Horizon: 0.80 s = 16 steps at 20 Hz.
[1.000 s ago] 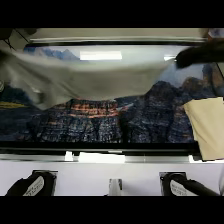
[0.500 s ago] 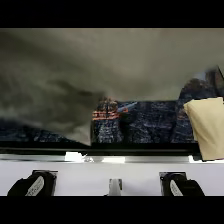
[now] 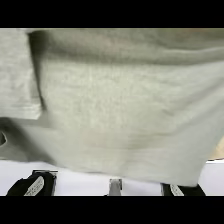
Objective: Fold the shirts.
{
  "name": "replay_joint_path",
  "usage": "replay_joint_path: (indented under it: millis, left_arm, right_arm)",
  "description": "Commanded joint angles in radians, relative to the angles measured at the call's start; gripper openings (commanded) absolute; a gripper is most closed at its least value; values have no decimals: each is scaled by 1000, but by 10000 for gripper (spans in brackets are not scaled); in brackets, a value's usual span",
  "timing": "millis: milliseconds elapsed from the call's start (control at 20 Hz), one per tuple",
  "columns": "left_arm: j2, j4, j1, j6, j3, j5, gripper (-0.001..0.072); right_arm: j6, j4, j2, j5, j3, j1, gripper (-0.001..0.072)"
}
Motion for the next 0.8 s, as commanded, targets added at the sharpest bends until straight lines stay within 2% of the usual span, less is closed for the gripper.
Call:
replay_joint_path:
  millis: [0,100,300,500,750]
  left_arm:
    - [-138,27,1,46,-53,-147,35]
    - [-250,43,1,56,-165,-150,35]
    - [-525,40,-10,80,-347,-83,36]
    - [-768,24,-58,149,-372,108,36]
    - [-871,13,-106,148,-372,502,36]
  right_arm:
    - [-58,-23,-175,142,-10,0,29]
    - [-105,-23,-353,167,-31,0,29]
    - [14,10,-724,151,-38,0,28]
    - [63,128,-949,-76,-38,1,29]
    - [137,133,-1019,-453,-38,0,29]
